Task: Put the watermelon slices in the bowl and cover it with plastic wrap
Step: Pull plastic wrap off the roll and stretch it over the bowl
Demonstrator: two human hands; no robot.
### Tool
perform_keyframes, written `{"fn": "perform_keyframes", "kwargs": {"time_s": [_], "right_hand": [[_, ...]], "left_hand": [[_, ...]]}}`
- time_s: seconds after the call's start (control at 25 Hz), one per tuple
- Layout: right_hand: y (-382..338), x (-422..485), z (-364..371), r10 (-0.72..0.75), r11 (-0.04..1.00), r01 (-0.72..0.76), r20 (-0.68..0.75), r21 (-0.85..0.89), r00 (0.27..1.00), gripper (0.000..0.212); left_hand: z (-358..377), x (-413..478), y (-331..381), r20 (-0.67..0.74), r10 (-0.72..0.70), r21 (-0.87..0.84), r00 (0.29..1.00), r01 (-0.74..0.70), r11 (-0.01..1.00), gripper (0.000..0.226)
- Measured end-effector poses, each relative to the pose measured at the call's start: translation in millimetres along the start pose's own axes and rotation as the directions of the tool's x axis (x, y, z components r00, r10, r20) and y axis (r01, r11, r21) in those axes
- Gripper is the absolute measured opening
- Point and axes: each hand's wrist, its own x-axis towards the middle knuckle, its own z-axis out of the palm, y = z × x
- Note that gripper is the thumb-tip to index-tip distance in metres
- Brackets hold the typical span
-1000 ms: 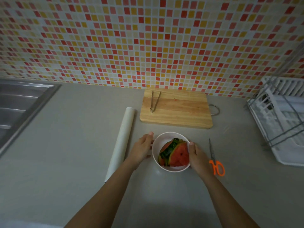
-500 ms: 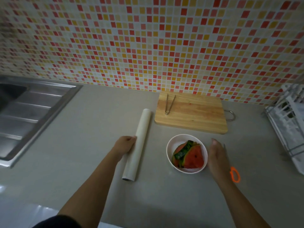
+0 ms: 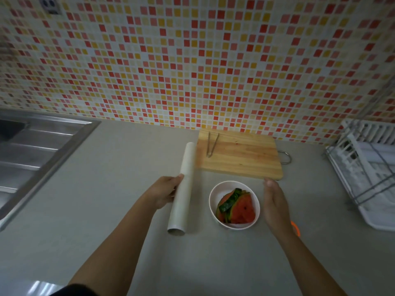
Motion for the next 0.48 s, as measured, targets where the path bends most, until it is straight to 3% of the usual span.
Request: {"fn": "perform_keyframes", "kwargs": {"time_s": [0.24, 0.36, 0.48], "right_hand": [[-76, 32, -4, -0.141, 0.98, 0.13, 0.068, 0.15, 0.988, 0.032], [-121, 56, -18, -0.242, 0.955, 0.233, 0.024, 0.184, 0.97, 0.029], [-160, 72, -33, -0.271, 0.919, 0.27, -0.039, 0.289, 0.962, 0.027]], "left_hand": [[70, -35, 79, 0.072, 0.306, -0.278, 0.949, -0.276, 0.92, 0.02], [99, -56, 101, 0.029, 0.44, -0.302, 0.897, -0.412, 0.86, 0.024], [119, -75, 109, -0.035, 0.557, -0.214, 0.83, -0.551, 0.807, 0.032]]}}
